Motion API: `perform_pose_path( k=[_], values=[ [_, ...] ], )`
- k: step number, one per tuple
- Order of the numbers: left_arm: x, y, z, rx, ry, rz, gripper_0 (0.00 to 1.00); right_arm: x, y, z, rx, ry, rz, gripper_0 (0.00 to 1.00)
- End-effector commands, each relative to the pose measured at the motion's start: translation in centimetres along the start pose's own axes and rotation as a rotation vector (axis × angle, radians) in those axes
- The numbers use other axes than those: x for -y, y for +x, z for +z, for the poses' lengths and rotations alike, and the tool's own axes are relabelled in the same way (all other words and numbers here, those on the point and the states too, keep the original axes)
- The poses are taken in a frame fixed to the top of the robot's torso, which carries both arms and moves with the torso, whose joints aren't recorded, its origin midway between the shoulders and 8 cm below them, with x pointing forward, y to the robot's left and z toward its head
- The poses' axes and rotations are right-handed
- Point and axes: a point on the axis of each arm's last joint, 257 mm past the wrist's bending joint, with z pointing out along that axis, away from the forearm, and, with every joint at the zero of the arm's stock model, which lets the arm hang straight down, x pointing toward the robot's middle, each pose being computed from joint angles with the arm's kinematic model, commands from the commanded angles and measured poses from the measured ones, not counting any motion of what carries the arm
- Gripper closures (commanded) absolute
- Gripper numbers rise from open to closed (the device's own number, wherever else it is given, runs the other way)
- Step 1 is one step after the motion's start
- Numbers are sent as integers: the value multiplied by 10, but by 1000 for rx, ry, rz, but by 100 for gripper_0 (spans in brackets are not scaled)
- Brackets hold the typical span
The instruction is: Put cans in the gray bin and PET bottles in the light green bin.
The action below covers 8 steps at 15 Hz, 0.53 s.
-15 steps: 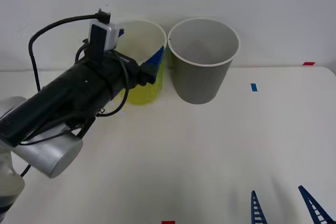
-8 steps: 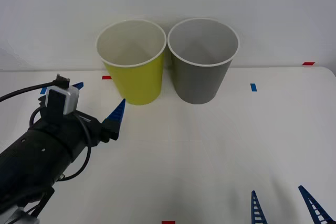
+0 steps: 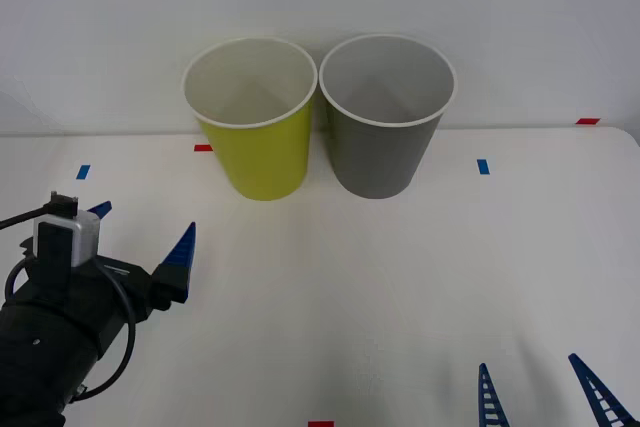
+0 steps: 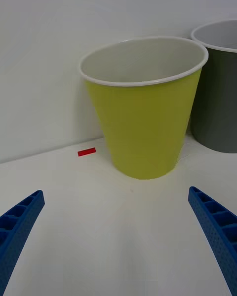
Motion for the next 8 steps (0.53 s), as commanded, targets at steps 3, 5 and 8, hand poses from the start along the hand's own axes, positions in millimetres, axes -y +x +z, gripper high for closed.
perform_pose_path(
  k=[3, 5, 8],
  values=[
    [7, 30, -4, -22, 30, -102, 0, 0, 0, 0, 0, 0, 0, 0],
    [3, 45, -10, 38, 37, -116, 0, 0, 0, 0, 0, 0, 0, 0],
    [-8, 73, -33, 85, -1, -35, 0, 0, 0, 0, 0, 0, 0, 0]
  ],
)
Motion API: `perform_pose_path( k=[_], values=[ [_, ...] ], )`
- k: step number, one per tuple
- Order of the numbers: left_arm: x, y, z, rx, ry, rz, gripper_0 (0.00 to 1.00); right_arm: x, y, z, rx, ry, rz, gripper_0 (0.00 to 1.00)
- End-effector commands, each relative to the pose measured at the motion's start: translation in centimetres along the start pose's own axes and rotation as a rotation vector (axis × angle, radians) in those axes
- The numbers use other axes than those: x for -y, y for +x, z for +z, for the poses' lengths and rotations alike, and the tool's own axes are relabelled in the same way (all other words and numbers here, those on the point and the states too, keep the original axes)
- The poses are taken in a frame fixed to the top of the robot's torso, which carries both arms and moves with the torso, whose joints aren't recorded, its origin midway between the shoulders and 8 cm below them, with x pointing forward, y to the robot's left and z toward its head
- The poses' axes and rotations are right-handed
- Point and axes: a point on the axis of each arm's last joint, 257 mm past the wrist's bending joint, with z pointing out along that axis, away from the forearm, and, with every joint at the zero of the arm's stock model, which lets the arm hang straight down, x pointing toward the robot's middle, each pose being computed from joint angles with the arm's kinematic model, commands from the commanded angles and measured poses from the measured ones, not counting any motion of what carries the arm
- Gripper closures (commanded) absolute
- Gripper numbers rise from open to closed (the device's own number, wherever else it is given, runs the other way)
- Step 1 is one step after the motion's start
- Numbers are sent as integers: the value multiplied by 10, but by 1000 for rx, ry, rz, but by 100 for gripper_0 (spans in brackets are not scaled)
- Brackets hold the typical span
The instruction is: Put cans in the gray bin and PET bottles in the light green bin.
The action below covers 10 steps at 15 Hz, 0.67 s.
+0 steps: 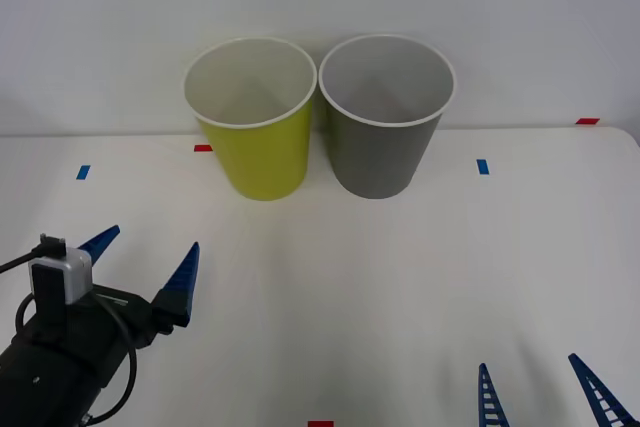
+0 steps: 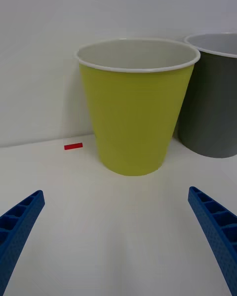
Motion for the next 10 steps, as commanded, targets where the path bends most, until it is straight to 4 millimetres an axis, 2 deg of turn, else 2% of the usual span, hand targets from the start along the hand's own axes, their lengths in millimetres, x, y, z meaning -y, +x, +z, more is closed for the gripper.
perform_pose_path(
  k=[1, 4, 8, 10],
  values=[
    [-13, 49, -38, 21, -40, 58, 0, 0, 0, 0, 0, 0, 0, 0],
    [-10, 71, -62, 24, -55, 24, 0, 0, 0, 0, 0, 0, 0, 0],
    [-21, 86, -88, 3, -101, 28, 0, 0, 0, 0, 0, 0, 0, 0],
    [-28, 104, -93, -26, -120, 39, 0, 0, 0, 0, 0, 0, 0, 0]
  ],
)
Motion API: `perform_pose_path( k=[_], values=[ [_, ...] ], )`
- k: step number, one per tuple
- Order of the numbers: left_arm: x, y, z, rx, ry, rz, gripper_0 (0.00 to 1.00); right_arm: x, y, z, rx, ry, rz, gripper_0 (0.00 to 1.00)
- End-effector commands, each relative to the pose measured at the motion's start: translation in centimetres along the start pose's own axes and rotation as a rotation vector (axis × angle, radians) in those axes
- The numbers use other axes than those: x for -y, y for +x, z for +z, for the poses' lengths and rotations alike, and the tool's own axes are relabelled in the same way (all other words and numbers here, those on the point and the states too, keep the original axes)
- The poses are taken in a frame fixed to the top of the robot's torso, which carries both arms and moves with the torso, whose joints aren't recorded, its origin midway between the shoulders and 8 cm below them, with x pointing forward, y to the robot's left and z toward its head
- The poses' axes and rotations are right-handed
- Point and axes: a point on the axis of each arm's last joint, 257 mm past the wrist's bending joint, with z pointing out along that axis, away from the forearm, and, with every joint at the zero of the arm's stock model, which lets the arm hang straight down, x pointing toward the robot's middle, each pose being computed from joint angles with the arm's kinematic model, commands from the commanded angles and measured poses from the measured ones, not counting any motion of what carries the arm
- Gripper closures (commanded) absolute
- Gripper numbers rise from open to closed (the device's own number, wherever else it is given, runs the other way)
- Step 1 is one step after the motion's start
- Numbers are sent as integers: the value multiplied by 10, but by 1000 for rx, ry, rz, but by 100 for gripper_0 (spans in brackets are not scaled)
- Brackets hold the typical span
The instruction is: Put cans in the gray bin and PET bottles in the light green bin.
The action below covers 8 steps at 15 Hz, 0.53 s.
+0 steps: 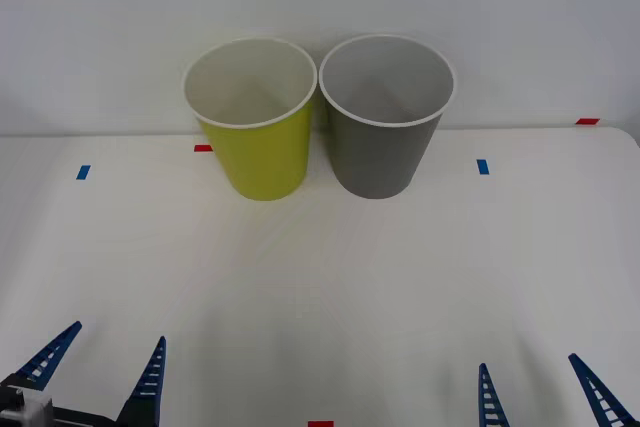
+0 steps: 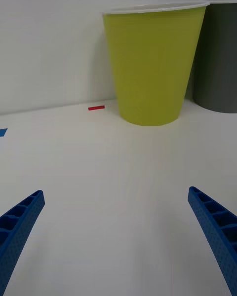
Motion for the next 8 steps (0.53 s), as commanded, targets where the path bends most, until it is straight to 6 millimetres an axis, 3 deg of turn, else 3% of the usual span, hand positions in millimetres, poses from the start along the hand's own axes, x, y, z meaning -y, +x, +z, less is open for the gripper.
perform_pose_path(
  k=[1, 5, 8],
  values=[
    [-9, 25, -7, -38, -29, 13, 0, 0, 0, 0, 0, 0, 0, 0],
    [-14, 42, -25, -10, -54, 94, 0, 0, 0, 0, 0, 0, 0, 0],
    [-19, 48, -39, -16, -91, 57, 0, 0, 0, 0, 0, 0, 0, 0]
  ],
)
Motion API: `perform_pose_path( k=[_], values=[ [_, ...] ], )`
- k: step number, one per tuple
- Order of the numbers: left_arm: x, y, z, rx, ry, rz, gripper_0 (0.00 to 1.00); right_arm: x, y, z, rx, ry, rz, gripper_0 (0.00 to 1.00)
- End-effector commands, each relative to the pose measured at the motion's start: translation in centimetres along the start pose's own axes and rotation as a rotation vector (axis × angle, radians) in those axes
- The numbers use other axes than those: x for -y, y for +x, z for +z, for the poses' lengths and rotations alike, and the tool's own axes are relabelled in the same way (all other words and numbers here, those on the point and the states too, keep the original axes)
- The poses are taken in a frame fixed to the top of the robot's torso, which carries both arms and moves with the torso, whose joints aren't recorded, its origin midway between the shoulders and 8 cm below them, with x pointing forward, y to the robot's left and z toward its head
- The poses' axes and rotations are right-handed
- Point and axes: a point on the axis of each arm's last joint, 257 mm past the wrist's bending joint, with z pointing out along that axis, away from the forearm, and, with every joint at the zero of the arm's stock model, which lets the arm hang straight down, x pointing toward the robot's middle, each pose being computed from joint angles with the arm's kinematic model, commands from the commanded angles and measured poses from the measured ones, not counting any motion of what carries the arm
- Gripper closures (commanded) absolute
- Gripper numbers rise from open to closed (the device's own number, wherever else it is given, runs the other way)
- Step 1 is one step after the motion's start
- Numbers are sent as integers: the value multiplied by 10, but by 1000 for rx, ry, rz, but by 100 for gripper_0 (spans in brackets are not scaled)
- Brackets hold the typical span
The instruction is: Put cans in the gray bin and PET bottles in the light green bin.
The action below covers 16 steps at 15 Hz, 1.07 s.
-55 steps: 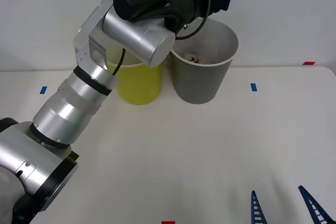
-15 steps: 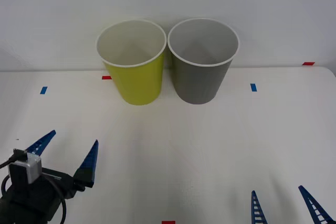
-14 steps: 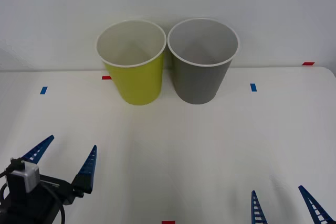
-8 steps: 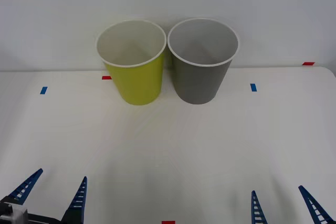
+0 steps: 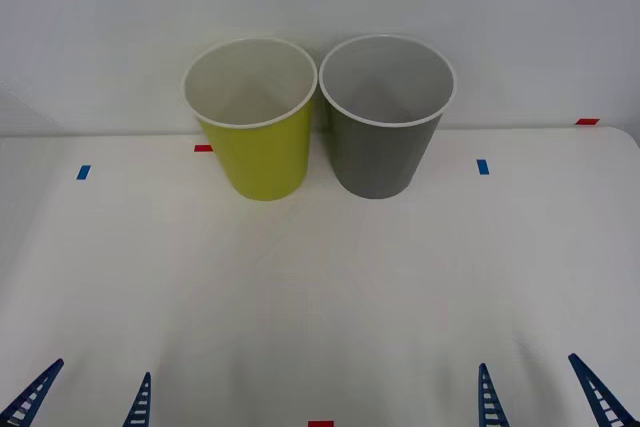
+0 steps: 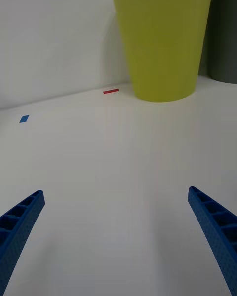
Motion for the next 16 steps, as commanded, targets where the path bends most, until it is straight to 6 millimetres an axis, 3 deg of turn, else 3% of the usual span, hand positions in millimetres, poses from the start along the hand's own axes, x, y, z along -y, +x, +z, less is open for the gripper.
perform_pose_path(
  k=[1, 4, 16],
  values=[
    [-8, 5, -18, -13, -57, -42, 0, 0, 0, 0, 0, 0, 0, 0],
    [-21, 3, -28, 1, -141, -50, 0, 0, 0, 0, 0, 0, 0, 0],
    [-19, 3, -30, 3, -138, -50, 0, 0, 0, 0, 0, 0, 0, 0]
  ],
)
